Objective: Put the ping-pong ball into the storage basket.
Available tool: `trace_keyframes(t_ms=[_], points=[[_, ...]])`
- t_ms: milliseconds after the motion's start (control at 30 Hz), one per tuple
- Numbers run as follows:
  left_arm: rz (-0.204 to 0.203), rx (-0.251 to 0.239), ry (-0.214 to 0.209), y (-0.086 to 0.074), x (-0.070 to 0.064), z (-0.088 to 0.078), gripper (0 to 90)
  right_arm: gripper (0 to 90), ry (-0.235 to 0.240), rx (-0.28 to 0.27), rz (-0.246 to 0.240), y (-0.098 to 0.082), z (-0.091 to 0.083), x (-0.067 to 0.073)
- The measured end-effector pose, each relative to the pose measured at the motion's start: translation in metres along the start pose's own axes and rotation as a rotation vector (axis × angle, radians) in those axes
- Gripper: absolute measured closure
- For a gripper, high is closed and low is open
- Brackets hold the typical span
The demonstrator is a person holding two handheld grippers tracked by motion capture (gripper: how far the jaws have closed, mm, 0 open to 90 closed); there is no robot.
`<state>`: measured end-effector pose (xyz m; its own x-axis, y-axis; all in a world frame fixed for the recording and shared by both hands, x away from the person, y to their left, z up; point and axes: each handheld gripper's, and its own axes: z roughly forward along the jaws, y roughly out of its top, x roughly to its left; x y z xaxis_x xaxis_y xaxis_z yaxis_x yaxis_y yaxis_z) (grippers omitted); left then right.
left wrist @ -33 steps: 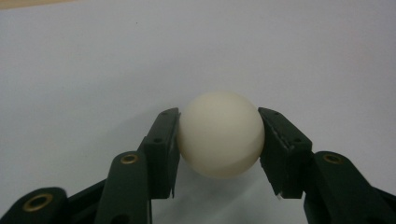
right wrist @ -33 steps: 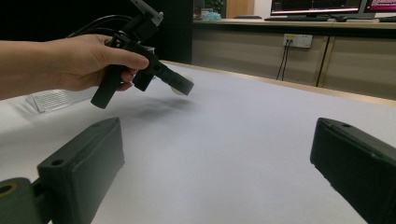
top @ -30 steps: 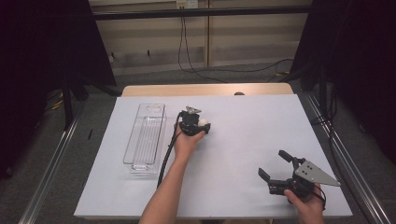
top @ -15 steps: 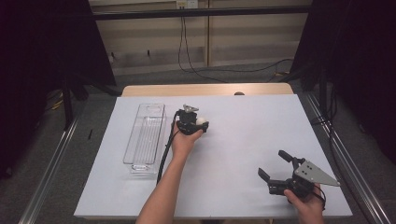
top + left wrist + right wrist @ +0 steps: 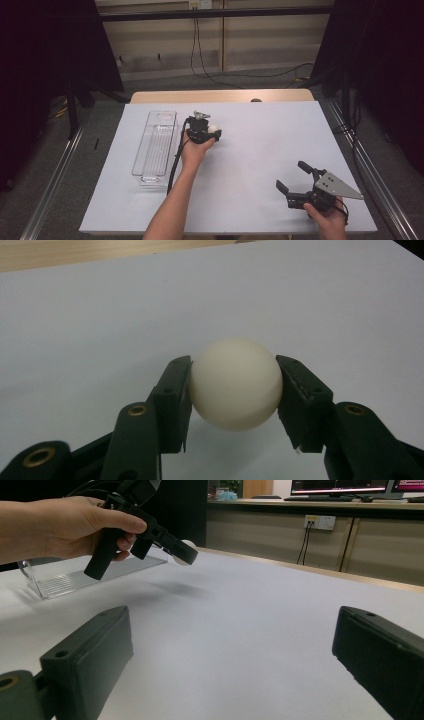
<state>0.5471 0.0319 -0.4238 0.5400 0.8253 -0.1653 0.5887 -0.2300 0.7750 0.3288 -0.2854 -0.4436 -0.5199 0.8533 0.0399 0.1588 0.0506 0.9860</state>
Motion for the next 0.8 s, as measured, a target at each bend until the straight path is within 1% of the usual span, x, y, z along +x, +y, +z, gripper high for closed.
trace_keyframes(t_ms=[33,67,100,133,167,300,333,367,400,433,500,533,567,633,667,733,767,800], points=[[0.003,0.007,-0.002,0.000,0.000,-0.001,51.2,2.1,0.000,0.002,0.001,0.000,0.000,0.000],[-0.012,-0.005,0.001,0.000,0.000,-0.001,51.2,2.1,0.000,0.003,0.000,0.000,0.000,0.000],[0.010,0.010,-0.006,0.001,0.001,-0.003,51.2,2.2,-0.002,0.001,0.001,0.000,0.000,0.000],[-0.002,0.003,-0.003,0.001,0.001,-0.003,51.2,2.1,-0.001,0.002,0.000,0.000,0.000,0.000],[0.002,0.006,-0.007,0.001,0.001,-0.004,51.2,2.2,0.000,0.000,-0.001,0.000,0.000,0.000],[-0.021,-0.007,-0.007,0.002,0.001,-0.005,51.2,2.2,-0.002,0.001,-0.001,0.000,0.000,0.000],[0.000,0.011,-0.007,0.002,0.002,-0.007,51.2,2.2,-0.001,0.001,-0.001,0.000,0.000,0.000],[-0.013,0.004,-0.002,0.002,0.001,-0.007,51.2,2.2,-0.002,0.000,-0.001,0.000,0.000,0.000],[-0.014,0.002,-0.002,0.002,0.001,-0.007,51.2,2.2,0.000,-0.002,-0.002,0.000,0.000,0.000],[-0.007,0.008,-0.001,0.003,0.002,-0.009,51.2,2.2,-0.003,0.000,-0.001,0.000,0.000,0.000],[-0.020,-0.006,-0.007,0.003,0.001,-0.009,51.2,2.1,0.002,0.003,-0.005,0.000,-0.001,-0.001],[0.004,0.016,-0.003,0.003,0.002,-0.010,51.2,2.2,0.001,0.000,-0.011,0.000,0.000,-0.001],[-0.018,-0.002,-0.001,0.003,0.001,-0.010,51.2,2.1,0.000,-0.003,-0.013,0.000,0.000,-0.002],[-0.017,0.005,-0.002,0.004,0.002,-0.012,51.2,2.1,0.001,-0.003,-0.012,0.000,0.000,-0.002],[-0.010,0.010,-0.008,0.004,0.003,-0.013,51.2,2.1,-0.002,-0.005,-0.008,0.000,0.000,-0.002],[-0.022,-0.006,-0.004,0.004,0.003,-0.013,51.2,2.2,-0.004,-0.002,-0.001,0.000,0.000,-0.001],[-0.010,0.007,-0.002,0.004,0.004,-0.015,51.2,2.1,-0.006,-0.003,-0.001,0.000,0.000,-0.001],[-0.018,0.006,0.001,0.004,0.004,-0.015,51.2,2.1,-0.005,-0.005,-0.004,0.000,0.000,-0.002]])
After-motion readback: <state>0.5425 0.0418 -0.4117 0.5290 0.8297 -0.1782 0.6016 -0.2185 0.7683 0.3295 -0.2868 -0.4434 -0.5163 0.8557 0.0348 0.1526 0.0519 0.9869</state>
